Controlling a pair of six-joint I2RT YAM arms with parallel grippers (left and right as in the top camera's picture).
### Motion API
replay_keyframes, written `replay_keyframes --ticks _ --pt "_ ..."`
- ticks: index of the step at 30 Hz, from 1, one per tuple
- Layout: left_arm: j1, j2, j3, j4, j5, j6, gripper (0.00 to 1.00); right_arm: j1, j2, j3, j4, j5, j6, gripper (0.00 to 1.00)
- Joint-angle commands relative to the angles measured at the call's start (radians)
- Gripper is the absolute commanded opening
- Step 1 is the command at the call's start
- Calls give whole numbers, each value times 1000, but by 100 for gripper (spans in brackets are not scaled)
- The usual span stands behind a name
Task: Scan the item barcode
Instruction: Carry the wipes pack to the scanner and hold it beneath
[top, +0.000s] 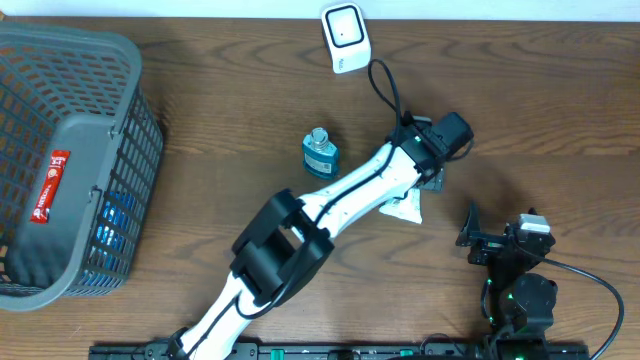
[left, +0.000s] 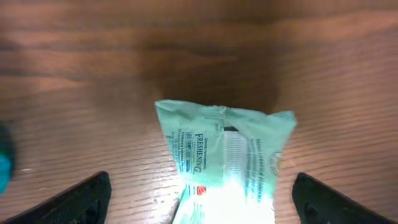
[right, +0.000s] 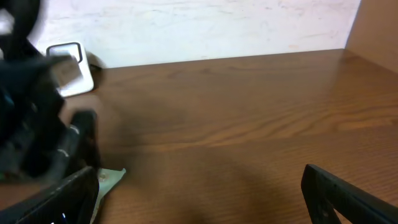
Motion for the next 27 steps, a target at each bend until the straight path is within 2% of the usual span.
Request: replay_keyframes --ticks 1,2,3,6,16,23,27 --pt "0 -94 14 1 -26 8 20 9 -2 -2 -4 4 -12 99" --pt "0 -96 14 2 -21 8 10 9 -2 -2 -4 4 -12 99" --pt "0 -96 14 4 -2 8 8 9 -2 -2 -4 4 -12 99" --pt "0 -85 -1 4 46 3 8 9 -2 -2 -4 4 -12 99" --pt "1 -51 -101 9 61 -34 8 9 -2 -2 -4 4 -12 99" --pt "0 -24 -151 41 159 -33 8 9 -2 -2 -4 4 -12 99" --pt "0 -24 -162 46 155 -33 8 9 -2 -2 -3 4 -12 99"
